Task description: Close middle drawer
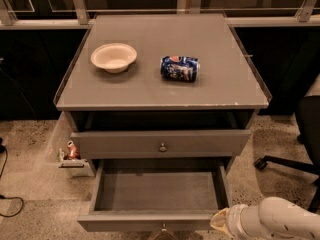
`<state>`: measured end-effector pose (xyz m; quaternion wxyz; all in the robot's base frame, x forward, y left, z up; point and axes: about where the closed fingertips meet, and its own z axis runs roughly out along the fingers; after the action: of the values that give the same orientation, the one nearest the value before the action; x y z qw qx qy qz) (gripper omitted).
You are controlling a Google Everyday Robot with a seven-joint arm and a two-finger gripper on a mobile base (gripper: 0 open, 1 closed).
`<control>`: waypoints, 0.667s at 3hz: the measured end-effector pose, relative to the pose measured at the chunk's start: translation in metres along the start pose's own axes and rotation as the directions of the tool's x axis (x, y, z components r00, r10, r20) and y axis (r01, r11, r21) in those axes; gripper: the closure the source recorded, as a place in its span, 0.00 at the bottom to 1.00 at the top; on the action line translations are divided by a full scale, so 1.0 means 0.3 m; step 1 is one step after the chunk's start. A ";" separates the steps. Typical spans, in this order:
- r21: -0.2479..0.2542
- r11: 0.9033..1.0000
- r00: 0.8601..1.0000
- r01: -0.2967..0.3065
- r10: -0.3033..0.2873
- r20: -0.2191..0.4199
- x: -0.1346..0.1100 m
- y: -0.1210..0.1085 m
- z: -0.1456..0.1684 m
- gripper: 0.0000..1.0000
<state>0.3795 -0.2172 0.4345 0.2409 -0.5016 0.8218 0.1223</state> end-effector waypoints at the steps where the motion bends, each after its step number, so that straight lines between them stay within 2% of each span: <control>1: -0.015 0.999 0.999 0.029 -0.029 0.020 -0.013 0.027 0.031 1.00; 2: -0.029 0.998 0.997 0.063 -0.062 0.049 -0.020 0.067 0.075 1.00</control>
Offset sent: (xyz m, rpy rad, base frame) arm -0.0170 0.0390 -0.0298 0.0632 -0.0511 0.1193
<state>0.3702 -0.1933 0.4176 0.2565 -0.5277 0.7977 0.1393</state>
